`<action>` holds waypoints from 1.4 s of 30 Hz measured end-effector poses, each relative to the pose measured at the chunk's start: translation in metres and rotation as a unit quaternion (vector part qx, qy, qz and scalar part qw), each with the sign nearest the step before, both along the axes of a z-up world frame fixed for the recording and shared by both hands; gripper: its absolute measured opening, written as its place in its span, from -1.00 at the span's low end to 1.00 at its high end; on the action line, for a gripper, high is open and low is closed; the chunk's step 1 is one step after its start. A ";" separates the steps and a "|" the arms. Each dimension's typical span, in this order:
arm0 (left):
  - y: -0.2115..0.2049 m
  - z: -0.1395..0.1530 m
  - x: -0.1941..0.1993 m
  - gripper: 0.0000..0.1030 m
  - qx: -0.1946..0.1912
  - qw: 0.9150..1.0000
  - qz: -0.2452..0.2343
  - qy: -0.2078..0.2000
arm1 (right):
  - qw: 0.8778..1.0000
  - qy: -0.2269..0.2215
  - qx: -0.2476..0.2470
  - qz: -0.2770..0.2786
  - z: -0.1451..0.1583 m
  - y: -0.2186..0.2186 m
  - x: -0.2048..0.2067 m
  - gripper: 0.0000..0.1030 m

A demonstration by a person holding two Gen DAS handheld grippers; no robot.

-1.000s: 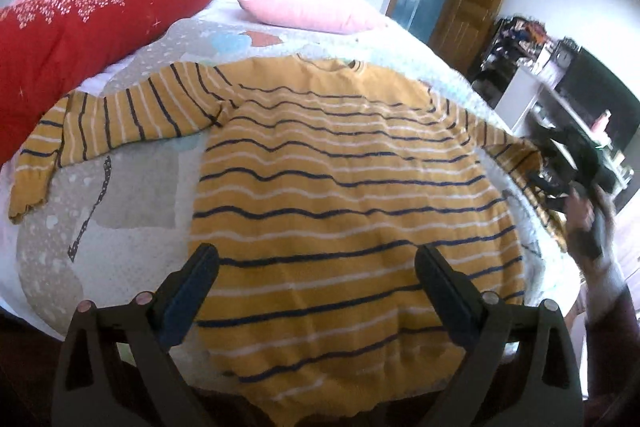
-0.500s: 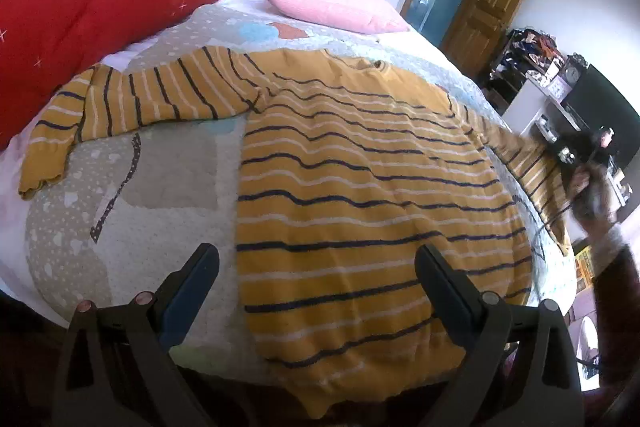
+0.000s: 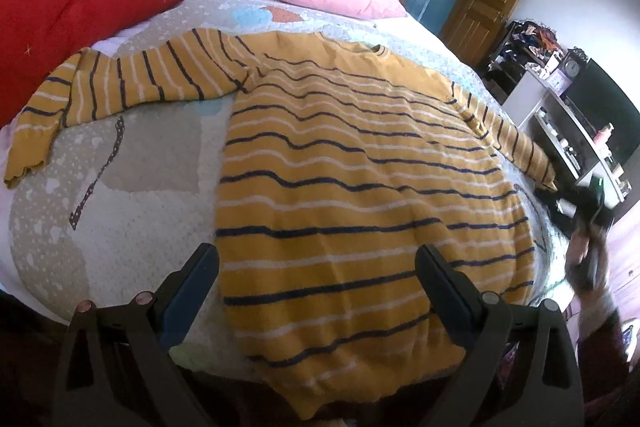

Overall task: Fold small clothes
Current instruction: 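Grasp the sleeve cuff with the right tool and lift it, then carry the held sleeve across the sweater body toward the collar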

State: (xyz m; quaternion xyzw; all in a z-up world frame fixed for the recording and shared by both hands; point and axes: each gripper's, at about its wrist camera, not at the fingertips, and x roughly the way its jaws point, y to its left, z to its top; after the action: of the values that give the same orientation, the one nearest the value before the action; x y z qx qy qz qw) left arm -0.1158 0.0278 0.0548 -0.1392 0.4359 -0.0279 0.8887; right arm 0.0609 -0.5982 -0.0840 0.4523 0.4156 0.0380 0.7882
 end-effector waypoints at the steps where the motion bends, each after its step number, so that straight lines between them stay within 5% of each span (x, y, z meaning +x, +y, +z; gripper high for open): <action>1: 0.000 -0.001 0.001 0.91 0.000 1.000 0.001 0.003 | 1.000 -0.014 0.022 -0.005 -0.008 -0.003 -0.011 -0.91; 5: -0.003 -0.003 0.005 0.91 0.003 1.000 0.002 0.010 | 0.998 -0.037 0.033 -0.025 -0.003 -0.016 -0.029 -0.84; 12: -0.018 -0.003 0.008 0.91 0.015 1.000 -0.009 0.017 | 0.995 -0.055 0.010 -0.078 0.010 -0.034 -0.012 -0.04; 15: -0.027 0.000 0.006 0.91 0.026 0.999 -0.017 0.016 | 0.994 -0.051 -0.013 -0.096 0.013 -0.041 0.008 0.09; 17: -0.031 0.002 0.005 0.91 0.031 0.999 -0.019 0.014 | 0.994 -0.040 -0.014 -0.103 0.010 -0.046 0.017 -0.01; 18: -0.032 0.003 0.005 0.91 0.033 0.999 -0.020 0.012 | 0.994 -0.032 -0.018 -0.100 0.010 -0.049 0.025 -0.51; 19: -0.033 0.004 0.004 0.91 0.033 0.999 -0.019 0.011 | 0.995 -0.020 -0.033 -0.094 0.012 -0.051 0.032 -0.77; 25: -0.024 0.004 -0.002 0.91 0.024 1.000 -0.012 0.005 | 0.972 -0.062 -0.171 -0.146 0.098 -0.089 0.034 -0.80; 29: -0.016 0.001 -0.004 0.91 0.010 1.000 -0.006 0.001 | 0.962 -0.093 -0.209 -0.149 0.153 -0.101 0.030 -0.80; 37: 0.004 0.008 -0.024 0.91 -0.019 0.999 0.021 -0.028 | 0.956 -0.141 -0.257 -0.018 0.207 0.013 0.060 -0.80; 42: 0.030 0.018 -0.048 0.91 0.000 0.997 0.051 -0.057 | 0.931 -0.170 -0.290 0.141 0.206 0.174 0.088 -0.80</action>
State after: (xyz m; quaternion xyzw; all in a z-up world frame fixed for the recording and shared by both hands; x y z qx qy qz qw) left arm -0.1642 0.0581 0.0732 -0.1593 0.3769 0.0101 0.9124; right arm 0.1484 -0.4245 0.1221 0.1272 0.3275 0.1033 0.9305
